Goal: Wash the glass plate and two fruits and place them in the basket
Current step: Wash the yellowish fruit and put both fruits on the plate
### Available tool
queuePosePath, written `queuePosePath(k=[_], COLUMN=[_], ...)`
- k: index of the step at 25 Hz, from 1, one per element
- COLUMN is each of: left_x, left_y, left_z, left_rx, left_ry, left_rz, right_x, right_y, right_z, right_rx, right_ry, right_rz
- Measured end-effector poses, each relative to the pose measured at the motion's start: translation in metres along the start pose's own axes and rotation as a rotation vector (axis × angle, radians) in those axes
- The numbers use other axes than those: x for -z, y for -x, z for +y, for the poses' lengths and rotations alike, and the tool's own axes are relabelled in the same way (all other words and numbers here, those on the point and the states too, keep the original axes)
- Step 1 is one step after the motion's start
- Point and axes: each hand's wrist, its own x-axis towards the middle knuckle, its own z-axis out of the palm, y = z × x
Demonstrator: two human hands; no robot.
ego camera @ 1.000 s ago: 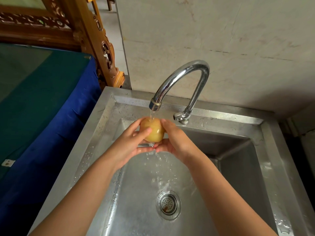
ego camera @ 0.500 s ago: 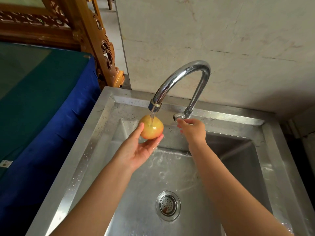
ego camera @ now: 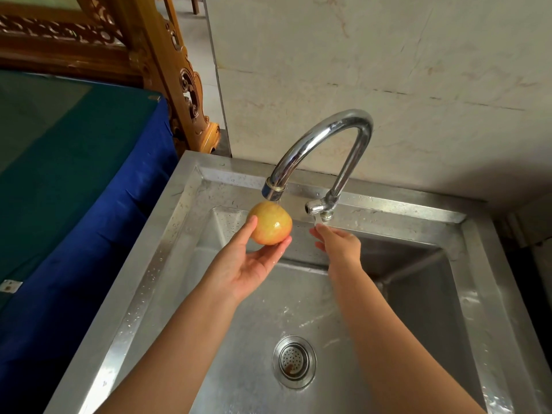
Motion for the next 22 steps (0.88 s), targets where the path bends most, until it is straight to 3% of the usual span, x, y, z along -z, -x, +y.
queuePosePath(k=[3,5,7,9,11,14,16,19,22], left_x=[-0.001,-0.001,-0.002,-0.006,-0.012,-0.022,-0.024,-0.027,-0.030], left_y=[0.001,0.004,0.008,0.014,0.023,0.044,0.058,0.081,0.100], left_z=[0.000,-0.001,-0.002,-0.002,-0.001,-0.009,-0.016,-0.012,-0.010], left_rx=[-0.002,-0.019,-0.066,-0.149,-0.224,-0.273,-0.214,-0.089,-0.070], left_ry=[-0.020,-0.067,-0.208,-0.399,-0.506,-0.593,-0.675,-0.841,-0.934], left_rz=[0.001,0.012,0.009,-0.014,-0.043,-0.050,-0.063,0.005,0.026], right_x=[0.006,0.007,0.007,0.011,0.014,0.014,0.017,0.039,0.064], right_y=[0.007,0.022,0.045,0.064,0.077,0.098,0.113,0.134,0.152], right_z=[0.003,0.008,0.009,0.000,-0.014,-0.023,-0.024,-0.022,-0.023], right_rx=[-0.101,-0.072,0.143,0.382,0.526,0.680,0.783,0.898,1.030], right_ry=[0.027,0.068,0.049,0.053,0.165,0.408,0.479,0.548,0.595], right_rz=[-0.005,0.016,-0.096,-0.346,-0.491,-0.281,-0.151,-0.234,-0.366])
